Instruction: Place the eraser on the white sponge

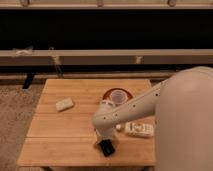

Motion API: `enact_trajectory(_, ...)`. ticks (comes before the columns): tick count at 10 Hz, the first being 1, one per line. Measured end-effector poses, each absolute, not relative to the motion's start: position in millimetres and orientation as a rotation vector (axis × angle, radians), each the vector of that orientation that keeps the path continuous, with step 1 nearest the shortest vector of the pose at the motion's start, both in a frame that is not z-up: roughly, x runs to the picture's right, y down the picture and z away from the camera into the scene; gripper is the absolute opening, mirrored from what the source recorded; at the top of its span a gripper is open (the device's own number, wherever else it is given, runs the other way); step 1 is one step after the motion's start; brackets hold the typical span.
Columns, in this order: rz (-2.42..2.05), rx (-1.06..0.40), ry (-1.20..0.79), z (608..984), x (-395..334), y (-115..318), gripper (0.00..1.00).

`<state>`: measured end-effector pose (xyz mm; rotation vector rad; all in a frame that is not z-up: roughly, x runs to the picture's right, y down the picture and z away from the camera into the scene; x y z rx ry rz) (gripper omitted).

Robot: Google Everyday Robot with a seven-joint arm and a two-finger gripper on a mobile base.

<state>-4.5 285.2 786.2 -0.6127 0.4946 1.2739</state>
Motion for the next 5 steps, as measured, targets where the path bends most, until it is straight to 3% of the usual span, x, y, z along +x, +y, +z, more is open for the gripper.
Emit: enact_trajectory(5,1.254,-0.602,0.509,787.4,-11.2,284.2,0.26)
